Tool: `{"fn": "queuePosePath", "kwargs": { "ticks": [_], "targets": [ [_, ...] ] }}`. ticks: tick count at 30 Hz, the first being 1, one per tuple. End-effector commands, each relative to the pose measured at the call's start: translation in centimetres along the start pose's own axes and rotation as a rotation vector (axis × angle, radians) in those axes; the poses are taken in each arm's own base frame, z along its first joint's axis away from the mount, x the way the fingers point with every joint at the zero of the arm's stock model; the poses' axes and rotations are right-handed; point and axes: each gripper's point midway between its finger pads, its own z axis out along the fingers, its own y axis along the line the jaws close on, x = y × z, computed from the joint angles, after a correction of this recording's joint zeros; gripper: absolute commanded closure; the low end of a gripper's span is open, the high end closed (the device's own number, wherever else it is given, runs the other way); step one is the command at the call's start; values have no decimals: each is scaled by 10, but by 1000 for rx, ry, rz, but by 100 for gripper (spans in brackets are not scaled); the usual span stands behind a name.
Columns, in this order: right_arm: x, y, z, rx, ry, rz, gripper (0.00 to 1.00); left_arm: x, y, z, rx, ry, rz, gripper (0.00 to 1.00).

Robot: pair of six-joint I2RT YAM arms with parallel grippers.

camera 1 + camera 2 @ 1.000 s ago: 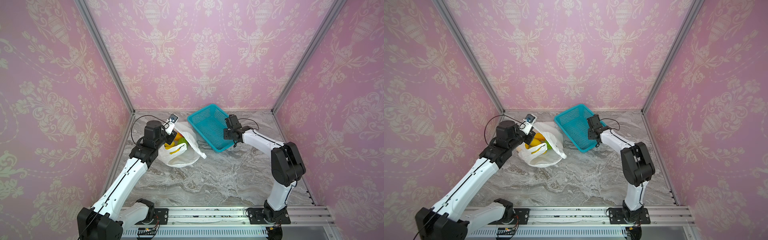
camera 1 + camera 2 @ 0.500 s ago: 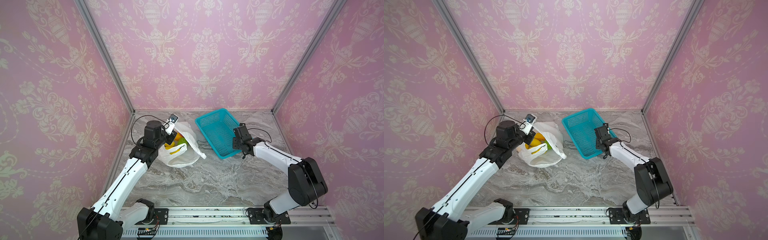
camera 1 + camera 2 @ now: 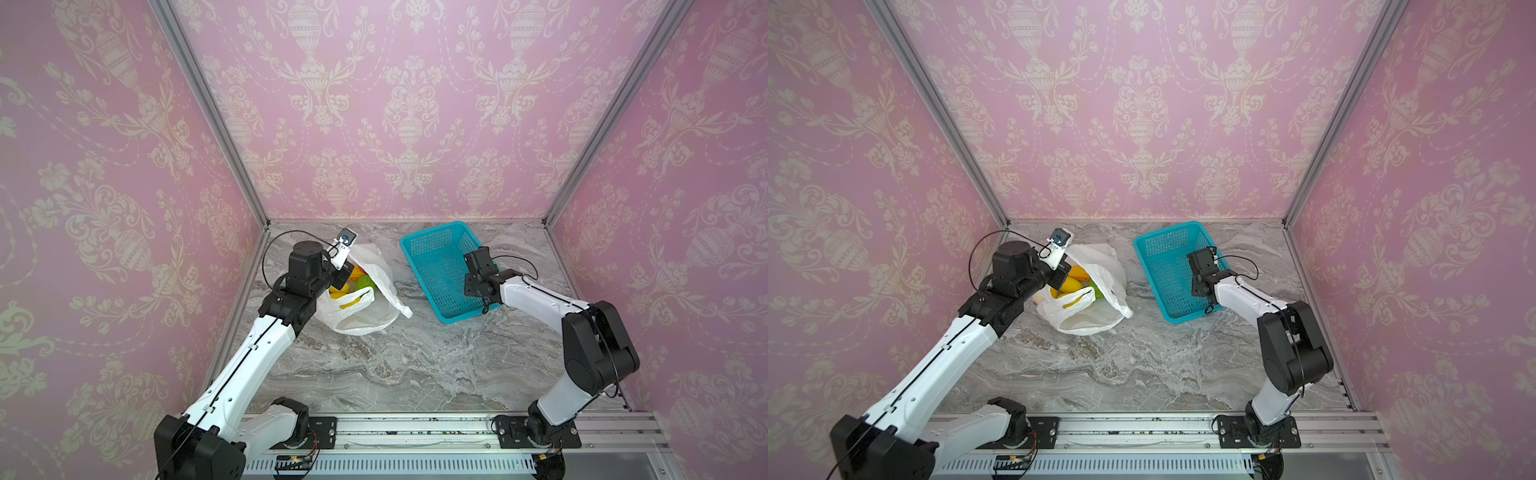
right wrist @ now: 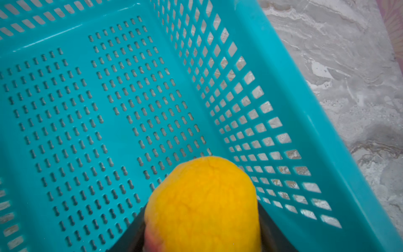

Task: Untie the knot of the plastic bag and take out the fruit
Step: Place the fruit in the basket.

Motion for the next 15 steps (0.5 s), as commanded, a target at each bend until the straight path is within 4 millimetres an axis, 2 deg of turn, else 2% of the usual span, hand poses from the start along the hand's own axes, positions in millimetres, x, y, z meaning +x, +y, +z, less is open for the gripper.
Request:
{"fn": "queuePosePath", "kwargs": {
  "ticks": [1,3,11,15],
  "targets": [
    [5,-4,14,18,27,10,45,-5,1,-6,6,-20,8,100],
    [4,-1,14,7,31,3,43,-3,1,-5,5,-15,9,100],
    [7,-5,12,-20,11,33,19,-1,1,-4,5,-10,14,100],
    [10,-7,11,-36,11,47,13,-2,0,-4,14,-14,12,100]
  ]
}}
